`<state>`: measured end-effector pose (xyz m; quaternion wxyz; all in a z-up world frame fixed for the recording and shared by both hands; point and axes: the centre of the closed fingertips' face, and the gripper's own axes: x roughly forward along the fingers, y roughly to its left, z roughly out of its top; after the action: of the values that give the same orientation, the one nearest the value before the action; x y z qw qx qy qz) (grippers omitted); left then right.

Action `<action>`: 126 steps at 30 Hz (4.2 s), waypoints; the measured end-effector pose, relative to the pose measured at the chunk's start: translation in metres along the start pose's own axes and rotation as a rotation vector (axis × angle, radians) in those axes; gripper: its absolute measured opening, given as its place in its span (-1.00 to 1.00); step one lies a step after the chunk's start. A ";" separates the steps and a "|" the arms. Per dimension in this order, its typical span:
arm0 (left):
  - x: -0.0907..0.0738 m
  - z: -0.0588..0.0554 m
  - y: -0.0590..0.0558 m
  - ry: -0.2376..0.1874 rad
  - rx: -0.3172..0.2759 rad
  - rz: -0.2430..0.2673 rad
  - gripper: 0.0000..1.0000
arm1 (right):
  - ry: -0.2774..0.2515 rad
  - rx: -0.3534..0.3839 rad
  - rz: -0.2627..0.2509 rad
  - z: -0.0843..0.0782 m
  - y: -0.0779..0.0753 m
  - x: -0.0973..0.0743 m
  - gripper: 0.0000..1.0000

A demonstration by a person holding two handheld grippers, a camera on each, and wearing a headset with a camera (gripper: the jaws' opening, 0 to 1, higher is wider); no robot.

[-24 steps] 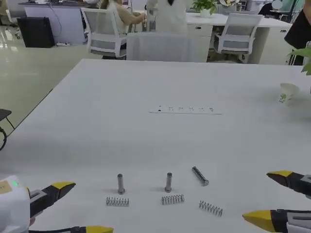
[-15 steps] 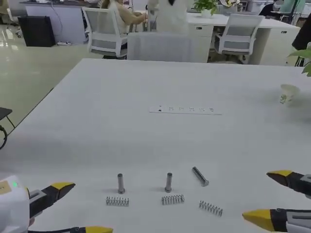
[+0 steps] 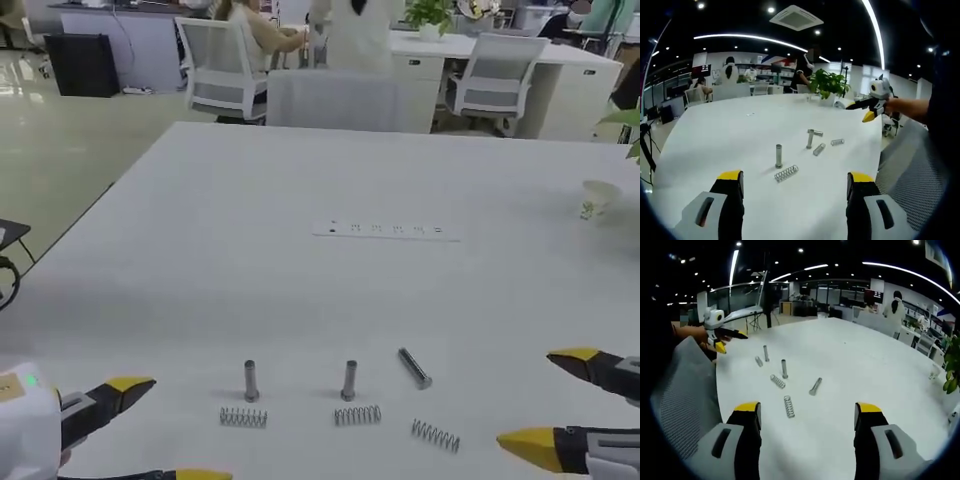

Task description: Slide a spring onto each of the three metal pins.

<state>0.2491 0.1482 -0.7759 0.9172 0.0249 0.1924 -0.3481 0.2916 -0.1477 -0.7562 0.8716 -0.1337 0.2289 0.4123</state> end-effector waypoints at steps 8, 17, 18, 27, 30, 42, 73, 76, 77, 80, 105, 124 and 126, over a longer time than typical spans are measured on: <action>0.000 -0.001 0.000 -0.002 -0.004 0.001 0.64 | 0.001 -0.014 0.001 0.008 -0.004 0.007 0.51; -0.001 0.000 0.000 -0.009 -0.004 0.004 0.64 | 0.028 -0.054 0.005 0.017 -0.009 0.021 0.50; -0.001 0.001 0.000 -0.010 -0.004 0.005 0.64 | 0.028 -0.058 0.005 0.018 -0.010 0.022 0.49; -0.002 -0.001 0.000 -0.010 -0.007 0.009 0.64 | 0.038 -0.077 0.013 0.027 -0.013 0.035 0.45; -0.002 -0.001 0.000 -0.013 -0.009 0.010 0.64 | 0.037 -0.085 0.015 0.032 -0.013 0.041 0.43; -0.001 -0.002 0.002 -0.014 -0.013 0.013 0.64 | 0.060 -0.106 0.013 0.045 -0.022 0.066 0.33; 0.000 -0.002 0.002 -0.017 -0.016 0.013 0.62 | 0.231 -0.113 -0.023 0.035 -0.032 0.126 -0.14; 0.000 -0.003 0.002 -0.018 -0.018 0.012 0.62 | 0.250 -0.115 -0.030 0.032 -0.034 0.131 -0.18; 0.000 -0.003 0.002 -0.017 -0.019 0.011 0.62 | 0.254 -0.112 -0.031 0.032 -0.034 0.133 -0.18; 0.001 -0.004 0.002 -0.015 -0.019 0.009 0.62 | 0.276 -0.102 -0.036 0.028 -0.035 0.137 -0.23; 0.006 -0.004 0.001 -0.017 -0.028 0.004 0.60 | 0.387 -0.009 -0.052 -0.001 -0.042 0.162 -0.50; 0.009 -0.006 0.001 -0.016 -0.035 0.000 0.58 | 0.430 0.067 -0.058 -0.013 -0.038 0.169 -0.68; 0.008 -0.006 0.001 -0.017 -0.036 0.000 0.58 | 0.432 0.068 -0.063 -0.013 -0.038 0.169 -0.69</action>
<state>0.2535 0.1448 -0.7849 0.9190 0.0057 0.1910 -0.3450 0.4119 -0.0656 -0.8518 0.8188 -0.1965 0.4196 0.3388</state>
